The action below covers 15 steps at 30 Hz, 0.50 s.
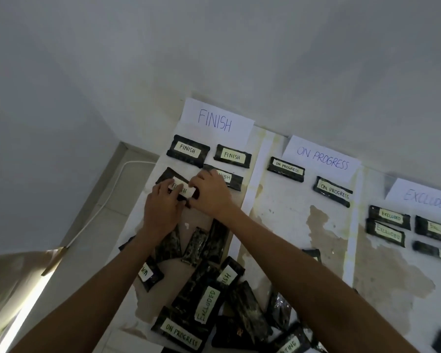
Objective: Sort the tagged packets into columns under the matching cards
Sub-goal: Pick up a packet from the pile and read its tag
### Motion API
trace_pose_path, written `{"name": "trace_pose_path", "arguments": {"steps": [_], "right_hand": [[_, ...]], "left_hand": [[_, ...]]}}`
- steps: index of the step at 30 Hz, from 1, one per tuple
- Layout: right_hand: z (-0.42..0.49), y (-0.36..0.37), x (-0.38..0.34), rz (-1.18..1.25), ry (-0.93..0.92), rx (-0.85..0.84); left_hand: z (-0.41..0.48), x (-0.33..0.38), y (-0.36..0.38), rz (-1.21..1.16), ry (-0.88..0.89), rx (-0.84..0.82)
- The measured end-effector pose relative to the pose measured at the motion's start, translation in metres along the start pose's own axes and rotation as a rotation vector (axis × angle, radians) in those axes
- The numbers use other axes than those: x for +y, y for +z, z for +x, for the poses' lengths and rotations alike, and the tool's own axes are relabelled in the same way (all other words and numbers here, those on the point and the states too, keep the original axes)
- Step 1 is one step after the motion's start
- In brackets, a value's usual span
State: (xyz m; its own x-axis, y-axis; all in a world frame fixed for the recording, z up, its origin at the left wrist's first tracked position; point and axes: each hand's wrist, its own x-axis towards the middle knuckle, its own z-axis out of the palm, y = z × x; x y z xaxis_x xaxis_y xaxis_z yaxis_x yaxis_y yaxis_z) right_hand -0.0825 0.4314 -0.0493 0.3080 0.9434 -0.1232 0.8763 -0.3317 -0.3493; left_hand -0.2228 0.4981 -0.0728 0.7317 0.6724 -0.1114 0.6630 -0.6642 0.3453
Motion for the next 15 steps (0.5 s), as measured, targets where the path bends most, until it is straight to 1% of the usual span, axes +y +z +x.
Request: {"name": "trace_pose_path", "arguments": {"steps": [2, 5, 10, 15], "right_hand": [[-0.005, 0.001, 0.019, -0.053, 0.072, 0.142], [-0.013, 0.005, 0.046, -0.095, 0.172, 0.206], [-0.024, 0.008, 0.064, -0.025, 0.197, 0.197], [-0.025, 0.002, 0.063, 0.003, 0.184, 0.190]], "left_hand": [[0.008, -0.001, 0.003, 0.019, -0.020, 0.014], [0.020, -0.004, 0.006, -0.001, -0.039, 0.065], [0.041, 0.000, 0.007, -0.056, -0.083, 0.099], [0.043, 0.004, 0.003, -0.049, -0.102, 0.086]]}}
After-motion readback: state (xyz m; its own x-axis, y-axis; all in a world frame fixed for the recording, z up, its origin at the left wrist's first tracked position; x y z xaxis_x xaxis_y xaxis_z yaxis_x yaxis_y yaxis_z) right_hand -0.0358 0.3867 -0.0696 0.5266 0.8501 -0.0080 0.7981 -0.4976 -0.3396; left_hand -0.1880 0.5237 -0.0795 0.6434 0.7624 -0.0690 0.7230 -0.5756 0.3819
